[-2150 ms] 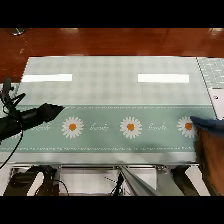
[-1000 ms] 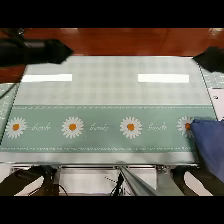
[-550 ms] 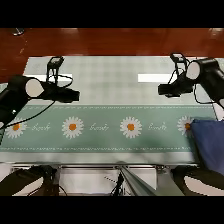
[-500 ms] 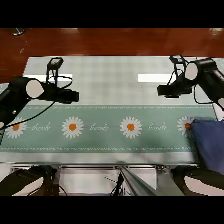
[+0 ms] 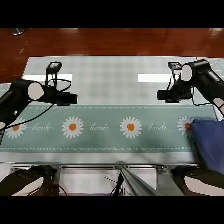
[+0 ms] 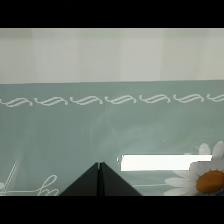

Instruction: Fold the shirts.

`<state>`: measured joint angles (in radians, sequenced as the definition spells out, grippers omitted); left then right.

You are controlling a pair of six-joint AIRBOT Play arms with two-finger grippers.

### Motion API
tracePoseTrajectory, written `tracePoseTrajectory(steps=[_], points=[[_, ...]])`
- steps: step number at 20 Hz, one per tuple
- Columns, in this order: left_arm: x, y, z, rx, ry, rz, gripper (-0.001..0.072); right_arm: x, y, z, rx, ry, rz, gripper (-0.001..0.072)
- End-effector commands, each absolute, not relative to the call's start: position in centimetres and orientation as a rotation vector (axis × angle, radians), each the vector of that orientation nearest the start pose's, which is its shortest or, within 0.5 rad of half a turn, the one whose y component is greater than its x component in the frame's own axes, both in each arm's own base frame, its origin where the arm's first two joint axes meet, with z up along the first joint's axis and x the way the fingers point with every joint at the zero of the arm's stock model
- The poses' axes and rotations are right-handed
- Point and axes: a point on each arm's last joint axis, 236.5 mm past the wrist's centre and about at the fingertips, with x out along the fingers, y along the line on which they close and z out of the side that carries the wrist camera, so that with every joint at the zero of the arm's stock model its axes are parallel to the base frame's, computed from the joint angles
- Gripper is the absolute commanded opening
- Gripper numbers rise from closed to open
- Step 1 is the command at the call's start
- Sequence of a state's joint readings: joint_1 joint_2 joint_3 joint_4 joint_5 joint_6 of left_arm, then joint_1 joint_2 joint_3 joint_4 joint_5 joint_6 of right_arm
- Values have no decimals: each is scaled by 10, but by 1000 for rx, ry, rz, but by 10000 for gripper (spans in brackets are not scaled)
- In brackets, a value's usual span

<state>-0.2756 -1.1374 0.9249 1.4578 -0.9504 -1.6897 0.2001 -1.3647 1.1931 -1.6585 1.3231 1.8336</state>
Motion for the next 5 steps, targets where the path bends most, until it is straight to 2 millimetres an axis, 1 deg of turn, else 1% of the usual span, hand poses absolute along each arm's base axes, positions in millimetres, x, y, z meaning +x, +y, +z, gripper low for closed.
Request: tracePoseTrajectory(steps=[1,5], points=[[345,-120,-9,-53,1189,-215,25,347,50,-19,-16,1486,-89,20],[345,-120,-10,-53,1192,-214,25,347,50,-19,-16,1486,-89,20]])
